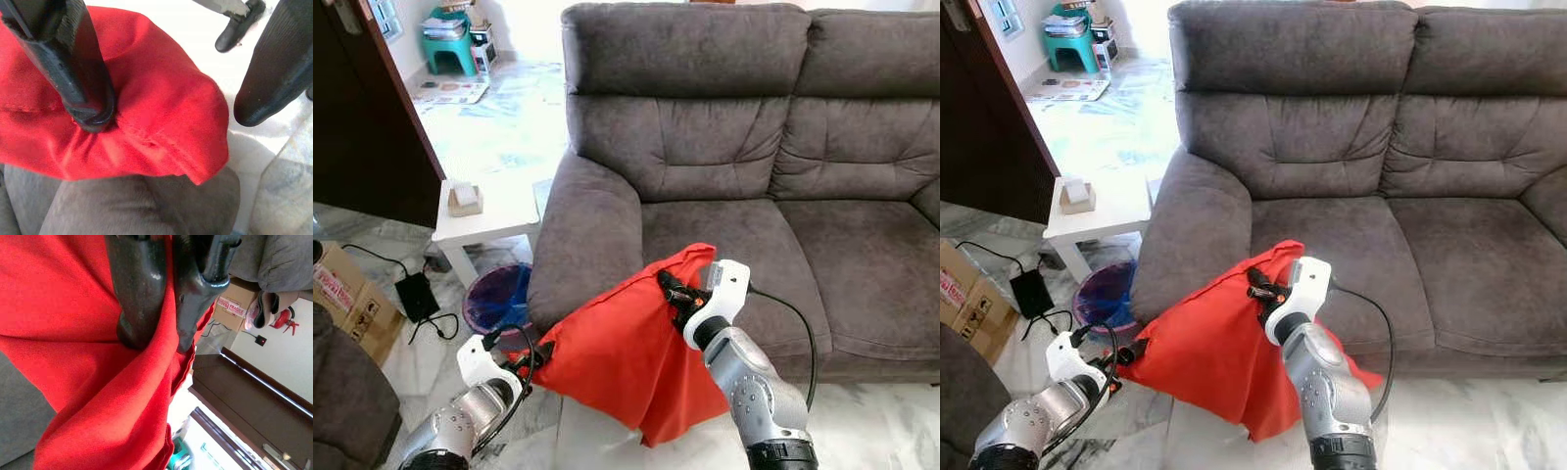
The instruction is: Move the pillow to the sofa from floor
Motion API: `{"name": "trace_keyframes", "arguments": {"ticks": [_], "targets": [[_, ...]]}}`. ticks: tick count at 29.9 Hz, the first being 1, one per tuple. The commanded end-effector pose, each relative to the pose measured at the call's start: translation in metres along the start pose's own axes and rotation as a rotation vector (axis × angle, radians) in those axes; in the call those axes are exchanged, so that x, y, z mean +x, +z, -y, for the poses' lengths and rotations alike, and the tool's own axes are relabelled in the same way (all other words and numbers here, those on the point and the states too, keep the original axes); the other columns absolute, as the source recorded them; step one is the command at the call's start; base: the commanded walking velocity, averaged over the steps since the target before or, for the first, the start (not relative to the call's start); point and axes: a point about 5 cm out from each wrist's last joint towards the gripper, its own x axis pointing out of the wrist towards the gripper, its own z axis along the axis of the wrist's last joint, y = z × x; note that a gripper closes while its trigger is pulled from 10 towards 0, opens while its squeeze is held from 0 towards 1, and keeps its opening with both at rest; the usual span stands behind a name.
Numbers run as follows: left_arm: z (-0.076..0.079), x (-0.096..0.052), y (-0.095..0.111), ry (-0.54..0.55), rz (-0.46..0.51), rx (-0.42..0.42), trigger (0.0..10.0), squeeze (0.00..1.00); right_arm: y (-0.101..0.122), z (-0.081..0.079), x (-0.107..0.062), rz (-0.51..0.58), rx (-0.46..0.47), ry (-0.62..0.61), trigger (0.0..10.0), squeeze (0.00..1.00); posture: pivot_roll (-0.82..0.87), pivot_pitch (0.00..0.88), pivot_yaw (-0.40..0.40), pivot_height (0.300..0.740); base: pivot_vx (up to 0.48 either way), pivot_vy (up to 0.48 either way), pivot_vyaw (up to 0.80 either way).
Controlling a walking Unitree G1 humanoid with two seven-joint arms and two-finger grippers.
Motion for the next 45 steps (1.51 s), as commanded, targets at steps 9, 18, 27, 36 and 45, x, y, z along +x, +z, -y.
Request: {"name": "trace_keyframes", "arguments": {"ticks": [9,18,27,36,45], "targets": [[0.001,0.009,-0.010,-0.031,-0.038,-0.168,10.0,0.00,0.050,-0.039,-0.001,0.189,-0.004,0.176,10.0,0.00,0.10,0.102,0.000,0.740,0.000,0.000,0.00],[0.011,0.016,-0.013,-0.114,-0.048,-0.275,9.7,0.00,0.055,-0.040,-0.002,0.191,0.007,0.189,10.0,0.00,0.09,0.101,-0.009,0.740,0.000,0.000,0.00],[0.021,0.019,-0.015,-0.192,-0.070,-0.230,0.0,0.00,0.057,-0.040,-0.003,0.191,0.009,0.191,10.0,0.00,0.08,0.099,-0.013,0.740,0.000,0.000,0.00],[0.018,0.018,-0.014,-0.192,-0.065,-0.170,0.0,0.00,0.058,-0.040,-0.003,0.191,0.012,0.196,10.0,0.00,0.09,0.096,-0.017,0.740,0.000,0.000,0.00],[0.016,0.018,-0.008,-0.189,-0.017,-0.142,0.0,0.00,0.055,-0.039,-0.004,0.181,0.015,0.191,10.0,0.00,0.08,0.097,-0.015,0.740,0.000,0.000,0.00]]}}
